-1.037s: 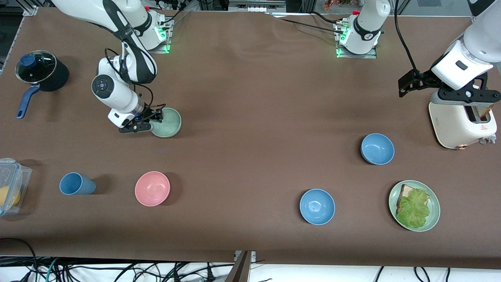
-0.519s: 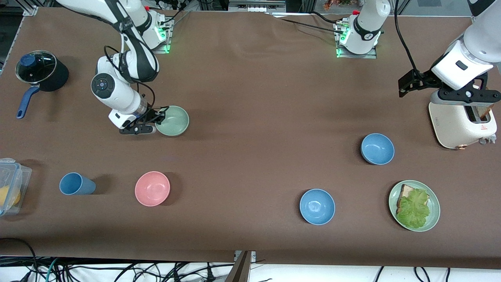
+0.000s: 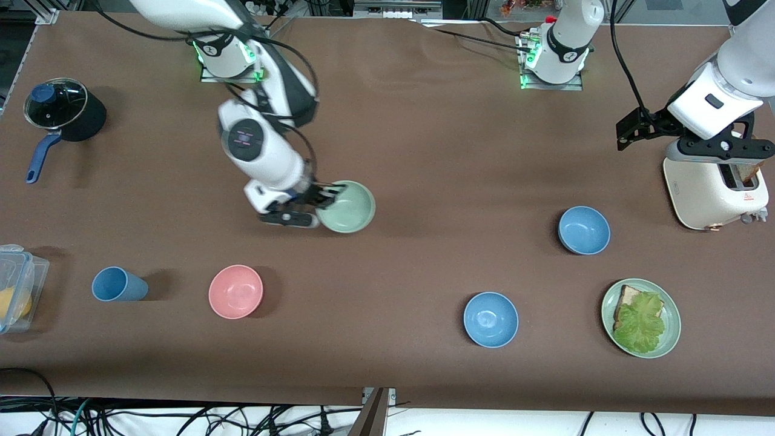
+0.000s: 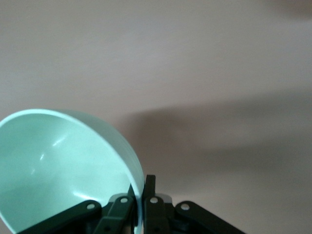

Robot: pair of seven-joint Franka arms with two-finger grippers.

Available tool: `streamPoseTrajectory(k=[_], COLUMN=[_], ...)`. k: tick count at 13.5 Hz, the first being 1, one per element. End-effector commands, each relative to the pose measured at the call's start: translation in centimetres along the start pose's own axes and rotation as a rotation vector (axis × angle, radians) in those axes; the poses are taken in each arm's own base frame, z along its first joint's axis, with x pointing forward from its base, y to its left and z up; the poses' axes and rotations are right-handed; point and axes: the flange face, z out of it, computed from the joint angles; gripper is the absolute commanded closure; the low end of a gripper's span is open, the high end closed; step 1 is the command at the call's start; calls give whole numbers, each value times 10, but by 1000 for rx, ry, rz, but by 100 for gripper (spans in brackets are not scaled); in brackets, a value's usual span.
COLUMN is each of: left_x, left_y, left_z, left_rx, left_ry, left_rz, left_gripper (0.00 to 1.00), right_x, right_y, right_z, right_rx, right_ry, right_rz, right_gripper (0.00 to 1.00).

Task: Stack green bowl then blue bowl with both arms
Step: 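Carry the green bowl with the right gripper toward the table middle, then release the green bowl with the right gripper while the left gripper reaches the blue bowl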

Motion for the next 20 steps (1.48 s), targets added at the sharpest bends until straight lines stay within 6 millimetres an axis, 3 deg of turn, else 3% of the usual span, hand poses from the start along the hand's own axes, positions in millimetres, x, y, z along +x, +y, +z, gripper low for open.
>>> streamPoseTrajectory(k=[1, 3, 6, 7, 8, 10, 12, 13, 15, 17, 19, 20], left_x=[-1, -2, -1, 1, 3, 5, 9, 11, 15, 30, 35, 40], left_y=[-2, -3, -2, 2, 4, 3, 4, 4, 4, -1, -14, -24], left_z=[-2, -2, -2, 0, -2, 1, 5, 8, 14, 32, 39, 52], left_rx=[4, 6, 4, 4, 4, 3, 2, 2, 1, -1, -4, -7], left_ry=[3, 4, 3, 1, 4, -1, -9, -13, -21, -53, -63, -86], left_rz=[-1, -3, 3, 10, 8, 7, 6, 10, 14, 9, -13, -27], left_gripper=[0, 0, 0, 0, 0, 0, 0, 0, 0, 0, 0, 0], right_x=[-7, -27, -37, -38, -37, -37, -19, 6, 36, 69, 90, 94], right_y=[-65, -86, -88, -89, -89, -88, -76, -56, -24, 25, 67, 85], right_z=[44, 64, 86, 90, 92, 92, 79, 50, -16, -79, -134, -157], right_rx=[-8, 25, 17, 19, 26, 27, 3, -54, -126, -170, -157, -128], right_ry=[19, 45, 40, 44, 47, 49, 81, 110, 105, 111, 98, 62], right_rz=[67, 65, 75, 92, 107, 107, 94, 91, -26, -2, -28, -57], right_gripper=[100, 100, 100, 82, 49, 3, 1, 1, 1, 1, 1, 1])
